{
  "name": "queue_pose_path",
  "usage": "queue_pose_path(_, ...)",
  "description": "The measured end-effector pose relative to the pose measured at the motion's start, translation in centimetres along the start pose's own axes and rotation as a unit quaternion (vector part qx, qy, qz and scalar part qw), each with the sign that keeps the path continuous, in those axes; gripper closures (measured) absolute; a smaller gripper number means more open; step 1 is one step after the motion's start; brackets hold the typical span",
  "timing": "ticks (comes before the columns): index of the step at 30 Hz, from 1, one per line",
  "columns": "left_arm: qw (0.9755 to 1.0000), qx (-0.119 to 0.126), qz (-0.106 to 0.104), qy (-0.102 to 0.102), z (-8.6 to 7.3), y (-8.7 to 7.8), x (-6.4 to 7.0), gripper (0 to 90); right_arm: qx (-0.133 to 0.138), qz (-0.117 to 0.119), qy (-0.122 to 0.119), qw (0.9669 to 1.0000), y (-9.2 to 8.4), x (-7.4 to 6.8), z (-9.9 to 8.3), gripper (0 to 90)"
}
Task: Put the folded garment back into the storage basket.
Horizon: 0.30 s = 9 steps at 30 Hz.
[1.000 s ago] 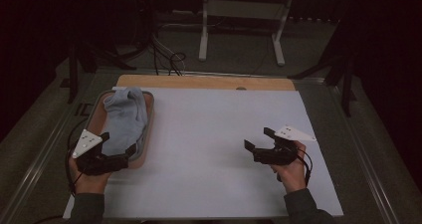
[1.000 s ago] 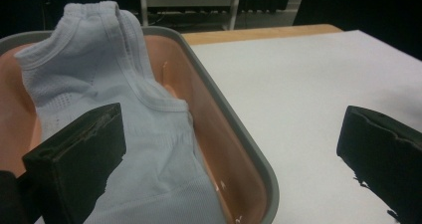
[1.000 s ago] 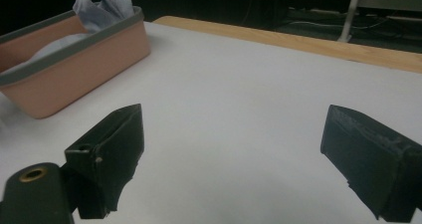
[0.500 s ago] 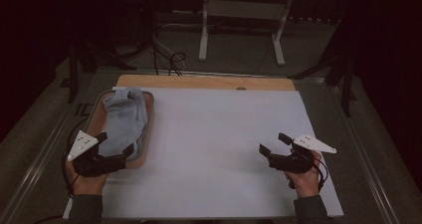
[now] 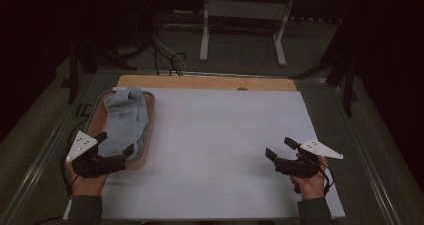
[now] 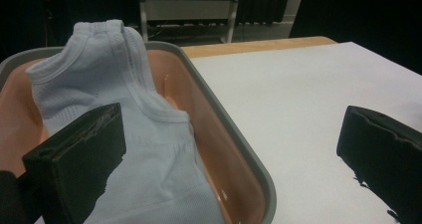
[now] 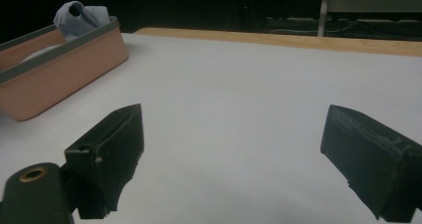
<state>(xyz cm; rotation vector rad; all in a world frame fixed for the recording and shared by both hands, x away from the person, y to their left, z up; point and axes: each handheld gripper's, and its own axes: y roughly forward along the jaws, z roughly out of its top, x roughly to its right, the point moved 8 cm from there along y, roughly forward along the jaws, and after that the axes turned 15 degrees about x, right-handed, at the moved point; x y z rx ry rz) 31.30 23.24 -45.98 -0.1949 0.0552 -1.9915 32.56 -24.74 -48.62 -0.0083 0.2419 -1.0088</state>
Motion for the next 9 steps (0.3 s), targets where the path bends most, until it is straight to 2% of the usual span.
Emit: queue_pose_path(9, 1.0000, 0.000, 0.007, -0.004, -0.16, 0.09, -0.22, 0.3, -0.007, -0.005, 0.002, 1.0000, -0.25, 0.45, -0.71, 10.1)
